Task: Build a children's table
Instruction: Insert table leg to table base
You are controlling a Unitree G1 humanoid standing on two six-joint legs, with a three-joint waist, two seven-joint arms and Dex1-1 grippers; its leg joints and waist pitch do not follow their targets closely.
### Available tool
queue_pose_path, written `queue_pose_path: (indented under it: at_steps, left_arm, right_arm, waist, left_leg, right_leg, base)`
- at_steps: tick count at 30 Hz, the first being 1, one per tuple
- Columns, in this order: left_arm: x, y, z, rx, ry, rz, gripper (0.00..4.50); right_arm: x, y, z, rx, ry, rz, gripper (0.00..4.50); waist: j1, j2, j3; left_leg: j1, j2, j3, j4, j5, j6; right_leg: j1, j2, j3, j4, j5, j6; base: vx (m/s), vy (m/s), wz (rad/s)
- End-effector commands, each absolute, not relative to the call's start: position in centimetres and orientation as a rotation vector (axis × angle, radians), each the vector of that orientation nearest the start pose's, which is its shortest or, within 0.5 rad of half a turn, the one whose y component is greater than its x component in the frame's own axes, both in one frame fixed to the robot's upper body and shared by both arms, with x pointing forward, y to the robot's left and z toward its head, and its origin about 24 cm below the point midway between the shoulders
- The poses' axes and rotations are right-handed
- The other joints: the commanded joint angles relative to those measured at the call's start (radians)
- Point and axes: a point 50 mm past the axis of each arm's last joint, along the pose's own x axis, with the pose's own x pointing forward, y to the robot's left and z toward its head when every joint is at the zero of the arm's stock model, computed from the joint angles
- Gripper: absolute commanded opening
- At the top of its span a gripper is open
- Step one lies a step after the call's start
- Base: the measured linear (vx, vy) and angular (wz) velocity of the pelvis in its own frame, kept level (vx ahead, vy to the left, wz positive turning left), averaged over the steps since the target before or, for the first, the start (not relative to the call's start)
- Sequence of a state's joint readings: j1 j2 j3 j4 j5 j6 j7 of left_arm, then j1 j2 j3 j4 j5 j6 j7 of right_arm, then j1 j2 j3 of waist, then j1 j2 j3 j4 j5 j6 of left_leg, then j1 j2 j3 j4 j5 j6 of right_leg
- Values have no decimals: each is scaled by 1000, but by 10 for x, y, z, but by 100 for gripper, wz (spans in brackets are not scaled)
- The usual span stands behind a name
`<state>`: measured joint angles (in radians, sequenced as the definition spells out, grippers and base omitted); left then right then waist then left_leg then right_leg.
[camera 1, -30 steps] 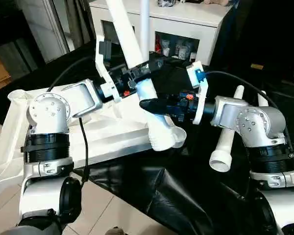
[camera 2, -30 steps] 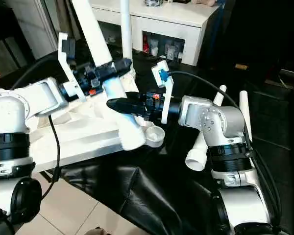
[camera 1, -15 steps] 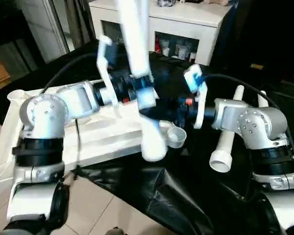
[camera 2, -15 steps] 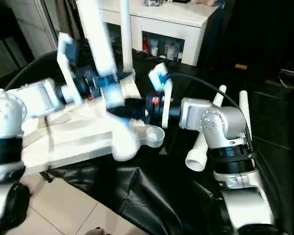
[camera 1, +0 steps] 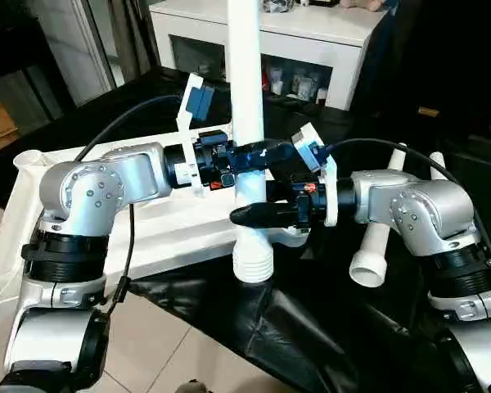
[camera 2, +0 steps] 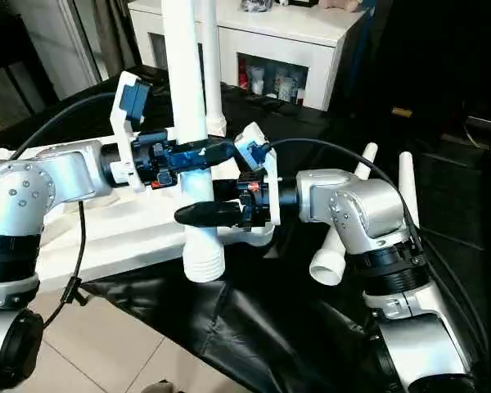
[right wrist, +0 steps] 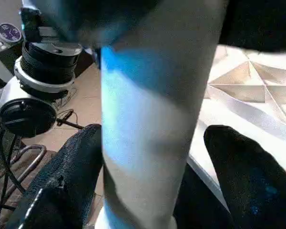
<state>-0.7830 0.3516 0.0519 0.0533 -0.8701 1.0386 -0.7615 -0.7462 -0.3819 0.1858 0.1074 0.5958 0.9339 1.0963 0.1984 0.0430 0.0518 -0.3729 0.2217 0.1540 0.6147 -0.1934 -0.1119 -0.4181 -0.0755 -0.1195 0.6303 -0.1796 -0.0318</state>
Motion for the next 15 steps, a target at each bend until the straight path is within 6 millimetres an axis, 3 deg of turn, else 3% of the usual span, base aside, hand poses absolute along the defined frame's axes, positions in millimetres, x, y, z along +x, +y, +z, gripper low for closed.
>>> queue_pose_path:
  at_steps: [1, 15]
  left_arm:
    - [312, 104, 218, -396, 165, -1313, 185]
    - [312, 104, 221, -406, 131, -1335, 185]
  right_arm:
    - [302, -85, 159, 175, 431, 1507, 359]
    - [300, -76, 146, 240, 466, 1509, 359]
  waist:
    - [0, -18, -83]
    - [0, -14, -84]
  left_leg:
    - [-6, 1, 7, -60, -44, 2]
    - [-5, 2, 6, -60, -57, 0]
  right_leg:
    - [73, -62, 59, -69, -188, -80]
    - [71, -62, 59, -69, -188, -89]
  base:
    - [0, 0, 0]
    - [0, 0, 0]
